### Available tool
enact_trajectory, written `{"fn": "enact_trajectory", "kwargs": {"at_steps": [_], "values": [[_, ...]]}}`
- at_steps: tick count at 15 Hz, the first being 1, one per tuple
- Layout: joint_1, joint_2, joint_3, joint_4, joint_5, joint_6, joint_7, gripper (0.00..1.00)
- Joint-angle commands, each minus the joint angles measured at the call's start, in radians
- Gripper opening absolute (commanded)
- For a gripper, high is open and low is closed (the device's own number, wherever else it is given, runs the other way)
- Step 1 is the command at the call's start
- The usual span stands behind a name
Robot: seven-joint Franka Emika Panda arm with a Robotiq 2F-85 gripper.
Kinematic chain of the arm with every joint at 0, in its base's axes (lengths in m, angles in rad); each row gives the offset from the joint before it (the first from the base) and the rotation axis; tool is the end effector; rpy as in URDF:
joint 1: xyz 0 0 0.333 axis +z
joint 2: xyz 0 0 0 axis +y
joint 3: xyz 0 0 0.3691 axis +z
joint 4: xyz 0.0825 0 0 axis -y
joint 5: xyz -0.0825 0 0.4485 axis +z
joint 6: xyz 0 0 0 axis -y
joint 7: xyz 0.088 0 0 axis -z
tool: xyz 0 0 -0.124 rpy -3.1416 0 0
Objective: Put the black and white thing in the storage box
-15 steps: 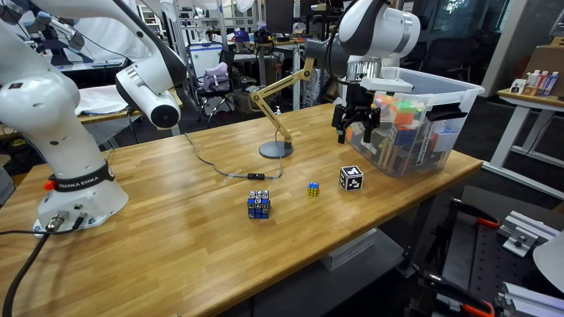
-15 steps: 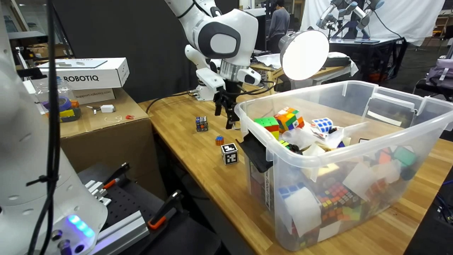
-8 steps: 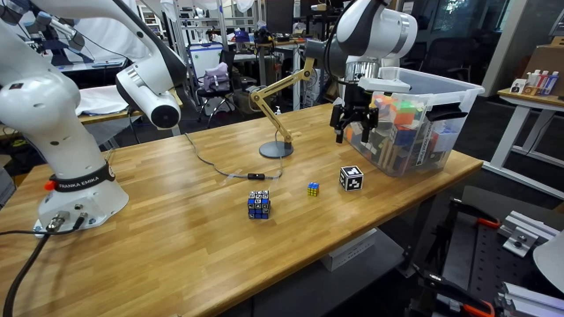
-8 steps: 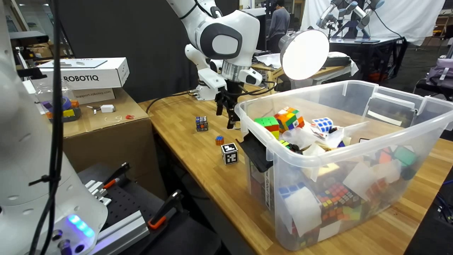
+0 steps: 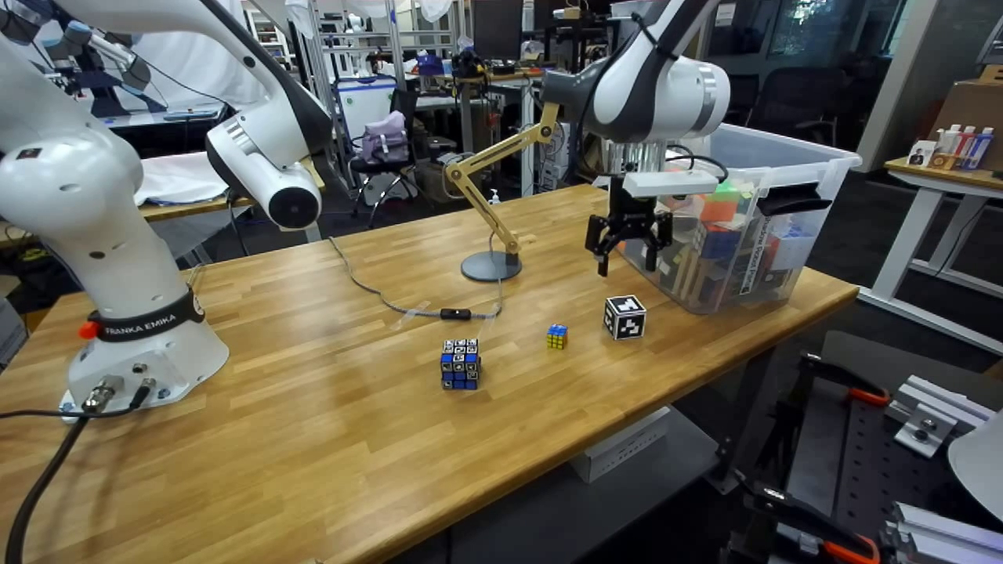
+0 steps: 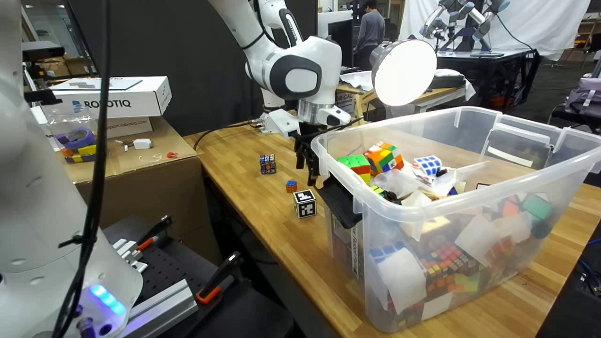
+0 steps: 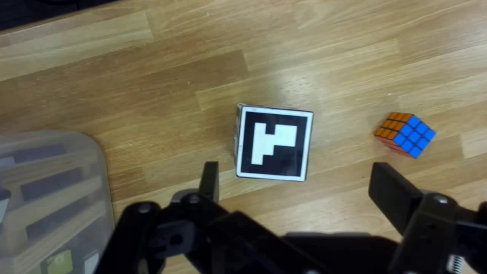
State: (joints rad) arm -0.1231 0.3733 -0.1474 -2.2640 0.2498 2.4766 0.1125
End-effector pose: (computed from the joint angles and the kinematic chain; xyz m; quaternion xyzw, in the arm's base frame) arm 0.5471 -0.1536 0.1597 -0.9539 0.2876 0.0717 0.0478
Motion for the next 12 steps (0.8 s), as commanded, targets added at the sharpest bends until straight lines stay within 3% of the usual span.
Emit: {"fn": "enact_trajectory", "kwargs": {"at_steps": [1, 5, 12], "values": [[0.033, 0.113, -0.026, 0.061, -0.086, 0.036, 0.140, 1.00], [0.038, 0.204, -0.024, 0.125, -0.101, 0.016, 0.212, 1.00], [-0.003, 0.273, 0.019, 0.188, -0.026, -0.014, 0.201, 1.00]]}}
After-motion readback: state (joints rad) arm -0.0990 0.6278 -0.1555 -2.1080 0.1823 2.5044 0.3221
